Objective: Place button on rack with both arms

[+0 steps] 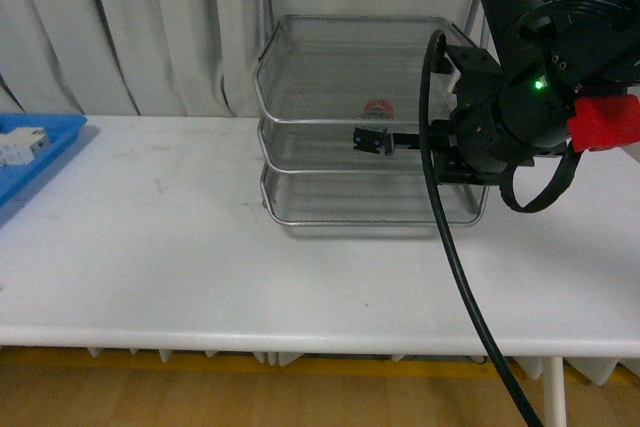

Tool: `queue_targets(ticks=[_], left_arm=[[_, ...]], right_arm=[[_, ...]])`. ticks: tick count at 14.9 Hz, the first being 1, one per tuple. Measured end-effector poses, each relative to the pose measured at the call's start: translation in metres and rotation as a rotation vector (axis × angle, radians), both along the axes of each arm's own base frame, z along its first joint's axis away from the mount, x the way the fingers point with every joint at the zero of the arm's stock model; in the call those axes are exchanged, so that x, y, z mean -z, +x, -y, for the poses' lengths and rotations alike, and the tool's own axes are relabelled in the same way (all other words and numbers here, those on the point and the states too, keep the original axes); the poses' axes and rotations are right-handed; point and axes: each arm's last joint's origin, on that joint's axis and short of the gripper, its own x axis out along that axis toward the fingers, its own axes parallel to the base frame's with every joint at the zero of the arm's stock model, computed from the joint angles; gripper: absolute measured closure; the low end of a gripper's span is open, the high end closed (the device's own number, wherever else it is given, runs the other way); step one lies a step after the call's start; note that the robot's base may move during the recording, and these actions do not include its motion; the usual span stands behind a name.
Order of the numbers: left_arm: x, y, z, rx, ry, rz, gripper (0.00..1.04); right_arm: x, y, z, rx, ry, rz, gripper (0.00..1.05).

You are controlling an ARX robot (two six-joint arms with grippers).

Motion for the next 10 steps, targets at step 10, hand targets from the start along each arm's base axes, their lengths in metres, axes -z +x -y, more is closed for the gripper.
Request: queue_targets(ticks=[10], left_arm=[[0.000,0.000,0.000,0.000,0.000,0.000,0.07]], right_arm=[[-0.055,-0.146,0.054,0.060,0.235,0.252,1.03]])
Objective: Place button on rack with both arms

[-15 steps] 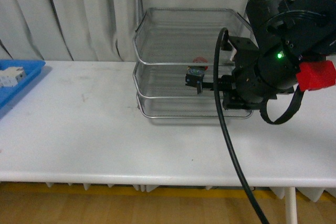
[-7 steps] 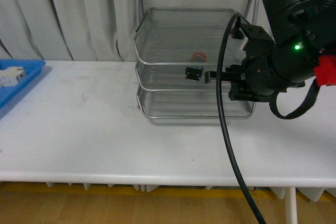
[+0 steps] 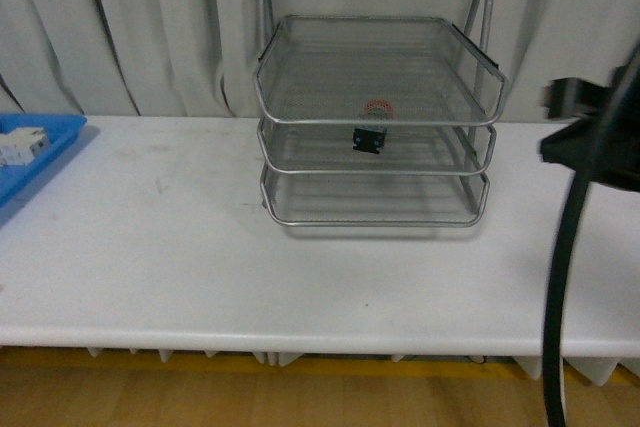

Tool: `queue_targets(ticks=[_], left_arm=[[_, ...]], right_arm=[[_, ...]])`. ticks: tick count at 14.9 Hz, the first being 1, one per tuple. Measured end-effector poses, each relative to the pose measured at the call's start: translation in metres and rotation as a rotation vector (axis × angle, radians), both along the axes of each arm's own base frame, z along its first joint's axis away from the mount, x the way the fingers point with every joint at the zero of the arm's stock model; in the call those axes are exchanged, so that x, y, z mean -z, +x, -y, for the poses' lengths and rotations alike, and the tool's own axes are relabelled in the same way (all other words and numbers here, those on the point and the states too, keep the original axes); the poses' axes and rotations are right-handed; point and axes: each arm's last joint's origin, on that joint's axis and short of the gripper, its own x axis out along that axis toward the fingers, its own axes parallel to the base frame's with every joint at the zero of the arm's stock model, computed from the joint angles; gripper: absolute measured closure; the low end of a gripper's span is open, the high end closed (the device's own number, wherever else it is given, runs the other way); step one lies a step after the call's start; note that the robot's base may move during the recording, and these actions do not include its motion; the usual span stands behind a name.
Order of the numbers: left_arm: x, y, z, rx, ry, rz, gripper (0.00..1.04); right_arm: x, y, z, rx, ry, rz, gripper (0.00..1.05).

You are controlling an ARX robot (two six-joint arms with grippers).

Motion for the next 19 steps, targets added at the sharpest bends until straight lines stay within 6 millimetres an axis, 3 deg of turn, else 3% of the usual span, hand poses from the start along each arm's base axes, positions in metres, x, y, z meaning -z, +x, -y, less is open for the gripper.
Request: queue_targets(ticks=[2,3,5,7,8,12,19], left_arm=[[0.000,0.000,0.000,0.000,0.000,0.000,0.07],[0.000,0.000,0.000,0.001,0.000,0.000,0.07],[0.000,0.000,0.000,-0.004,0.000,0.000,0.07],[0.000,0.000,0.000,-0.001,0.000,0.002,0.07],[0.000,0.000,0.000,-0.001,0.000,0.001,0.07],[0.000,0.000,0.000,-0.002,0.000,0.000,0.07],[0.000,0.000,0.000,-0.001,0.000,0.000,0.07]], right_arm=[[-0.001,-0.035,0.025,0.072,0.029,0.036,1.03],[0.004,-0.047,0.034,0.175,-0.068,0.266,1.03],[0.005,-0.089,0.059,0.261,-0.210,0.468,1.03],[-0.003,-0.121,0.058,0.244,-0.249,0.529,1.03],[0.004,-0.135,0.058,0.242,-0.257,0.522,1.03],[0.011,-0.155,0.058,0.243,-0.266,0.556,1.03],[0.023,-0.172,0.058,0.245,-0.265,0.567,1.03]])
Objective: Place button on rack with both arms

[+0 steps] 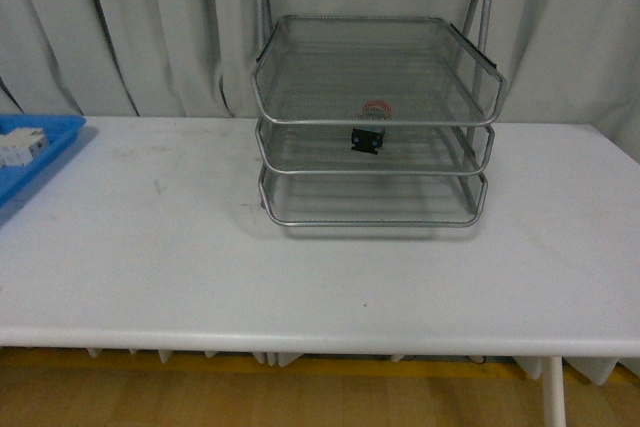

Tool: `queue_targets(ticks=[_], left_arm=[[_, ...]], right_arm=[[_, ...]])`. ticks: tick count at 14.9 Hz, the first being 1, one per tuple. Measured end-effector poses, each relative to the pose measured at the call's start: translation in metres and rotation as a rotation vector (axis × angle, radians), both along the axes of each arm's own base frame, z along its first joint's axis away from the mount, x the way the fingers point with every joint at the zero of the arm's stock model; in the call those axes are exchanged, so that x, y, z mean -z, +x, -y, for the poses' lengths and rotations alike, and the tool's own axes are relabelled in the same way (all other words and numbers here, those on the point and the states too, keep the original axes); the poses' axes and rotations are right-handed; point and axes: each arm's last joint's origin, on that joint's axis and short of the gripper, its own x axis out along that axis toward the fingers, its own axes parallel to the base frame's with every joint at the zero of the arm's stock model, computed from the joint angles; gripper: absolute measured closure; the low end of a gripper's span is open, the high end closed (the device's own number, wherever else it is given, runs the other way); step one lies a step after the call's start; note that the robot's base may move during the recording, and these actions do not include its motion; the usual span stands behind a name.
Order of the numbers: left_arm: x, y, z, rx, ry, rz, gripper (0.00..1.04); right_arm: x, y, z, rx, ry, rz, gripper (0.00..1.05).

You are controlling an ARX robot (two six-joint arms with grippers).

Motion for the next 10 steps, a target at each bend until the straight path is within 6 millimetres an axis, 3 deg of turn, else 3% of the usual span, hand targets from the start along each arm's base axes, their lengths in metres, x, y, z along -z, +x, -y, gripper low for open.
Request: queue_targets(ticks=[10], left_arm=[[0.000,0.000,0.000,0.000,0.000,0.000,0.07]], right_arm=[[0.002,-0.015,0.000,0.000,0.000,-0.012,1.03]])
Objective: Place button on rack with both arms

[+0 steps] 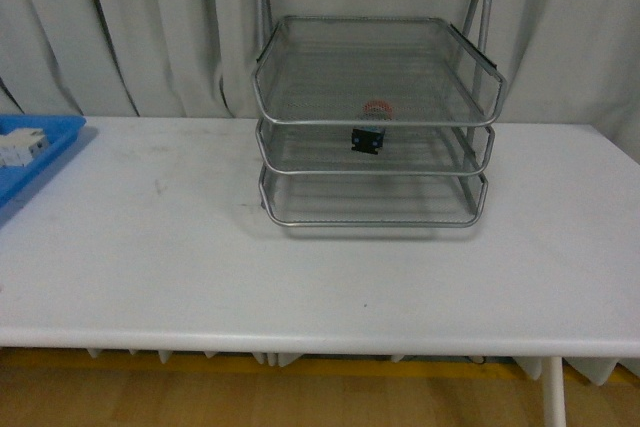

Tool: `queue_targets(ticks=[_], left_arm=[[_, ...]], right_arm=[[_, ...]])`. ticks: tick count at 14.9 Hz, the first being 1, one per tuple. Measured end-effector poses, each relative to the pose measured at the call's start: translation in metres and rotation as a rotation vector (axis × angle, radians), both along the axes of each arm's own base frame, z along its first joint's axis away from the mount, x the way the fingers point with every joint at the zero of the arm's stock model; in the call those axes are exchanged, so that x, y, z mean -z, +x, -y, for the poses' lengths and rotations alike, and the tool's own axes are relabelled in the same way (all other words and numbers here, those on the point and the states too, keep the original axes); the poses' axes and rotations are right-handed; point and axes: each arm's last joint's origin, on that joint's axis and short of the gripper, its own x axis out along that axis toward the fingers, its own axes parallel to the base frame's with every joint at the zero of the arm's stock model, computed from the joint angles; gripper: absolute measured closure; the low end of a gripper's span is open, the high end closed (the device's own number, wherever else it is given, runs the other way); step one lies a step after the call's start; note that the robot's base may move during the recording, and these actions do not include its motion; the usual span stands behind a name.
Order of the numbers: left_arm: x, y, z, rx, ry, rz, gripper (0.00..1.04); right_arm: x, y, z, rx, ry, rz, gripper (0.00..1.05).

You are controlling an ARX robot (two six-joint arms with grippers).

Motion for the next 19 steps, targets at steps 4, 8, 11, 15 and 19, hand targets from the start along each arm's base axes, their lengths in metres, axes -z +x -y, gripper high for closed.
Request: queue_targets(ticks=[4,8,11,15,19], left_arm=[[0.0001,0.0000,0.0000,0.000,0.000,-0.001,0.07],[0.0000,0.0000,0.0000,0.000,0.000,0.000,0.07],[0.0000,0.0000,0.0000,0.000,0.000,0.000,0.07],[0.0000,0.0000,0.0000,0.000,0.000,0.000,0.07],[0.0000,0.0000,0.0000,0.000,0.000,0.000,0.07]], right_arm=[[0.0013,-0.0086,0.0000,0.000,-0.001,0.008,1.03],[0.0015,-0.0086,0.0000,0.000,-0.001,0.005,0.68],[0.0015,-0.0086,0.0000,0.000,-0.001,0.006,0.08],[0.0015,-0.0086,0.0000,0.000,-0.001,0.005,0.07],[0.0015,-0.0086,0.0000,0.000,-0.001,0.005,0.07]])
